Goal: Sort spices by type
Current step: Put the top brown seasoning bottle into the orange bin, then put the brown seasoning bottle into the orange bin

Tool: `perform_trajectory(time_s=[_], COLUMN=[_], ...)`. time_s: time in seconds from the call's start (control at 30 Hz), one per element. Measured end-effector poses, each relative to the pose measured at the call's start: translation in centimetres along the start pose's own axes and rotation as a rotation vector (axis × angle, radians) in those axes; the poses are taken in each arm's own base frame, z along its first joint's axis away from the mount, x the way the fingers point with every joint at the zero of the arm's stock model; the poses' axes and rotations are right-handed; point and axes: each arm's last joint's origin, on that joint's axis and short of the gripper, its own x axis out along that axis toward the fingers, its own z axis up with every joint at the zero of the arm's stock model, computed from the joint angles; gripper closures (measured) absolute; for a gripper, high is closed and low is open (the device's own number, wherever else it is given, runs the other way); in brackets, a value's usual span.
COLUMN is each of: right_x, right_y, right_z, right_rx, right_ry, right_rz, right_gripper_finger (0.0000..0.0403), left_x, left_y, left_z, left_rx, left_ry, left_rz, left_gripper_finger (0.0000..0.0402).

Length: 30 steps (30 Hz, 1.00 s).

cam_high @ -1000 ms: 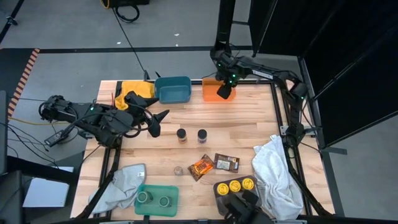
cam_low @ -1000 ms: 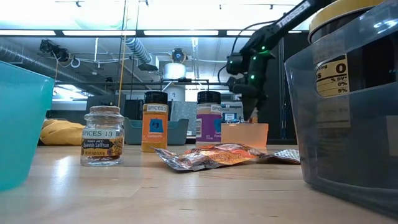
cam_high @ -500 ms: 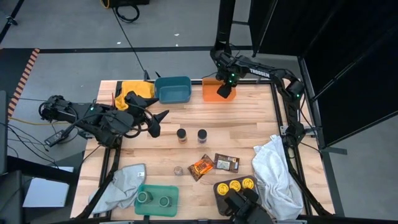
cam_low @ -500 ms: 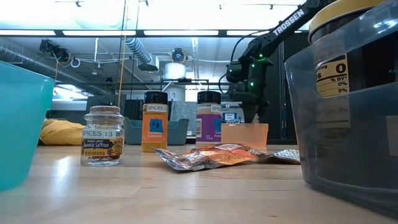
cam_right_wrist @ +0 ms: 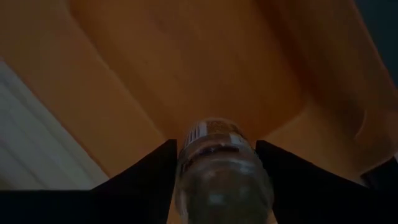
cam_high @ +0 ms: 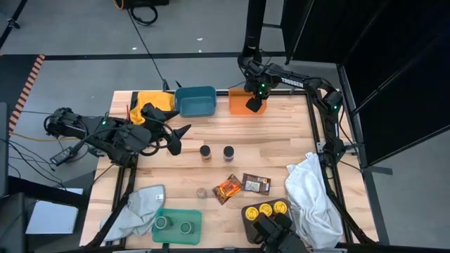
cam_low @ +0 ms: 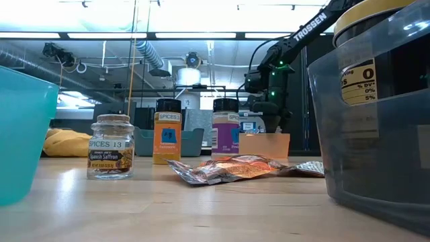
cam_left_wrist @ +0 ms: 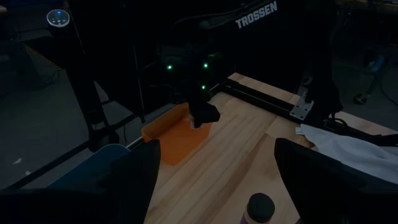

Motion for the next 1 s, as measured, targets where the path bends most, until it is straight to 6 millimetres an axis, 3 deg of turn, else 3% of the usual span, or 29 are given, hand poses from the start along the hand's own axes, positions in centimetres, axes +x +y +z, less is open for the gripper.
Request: perform_trajectory(time_s=[0.57, 0.8, 1.0], right_x=[-0.7, -4.6, -10.3], right_y=[-0.1, -0.1, 1.4], right_z=[0.4, 2.1, 2.5], right_rx=[-0.035, -0.072, -0.156], right_ry=[-0.015, -0.095, -0.120], right_rz=[-0.032, -0.046, 0.042], right_gripper_finger=[0.0171, 0.0152, 0.0132], left_x=[0.0, 0.0, 0.0], left_y=[0.0, 0.0, 0.0], left_z=[0.0, 0.0, 0.0], left_rx=[0.001, 0.001, 0.005], left_ry=[0.000, 0.000, 0.000], left_rz=[0.000, 0.000, -0.001], left_gripper_finger=[0.0080, 0.0080, 0.0080])
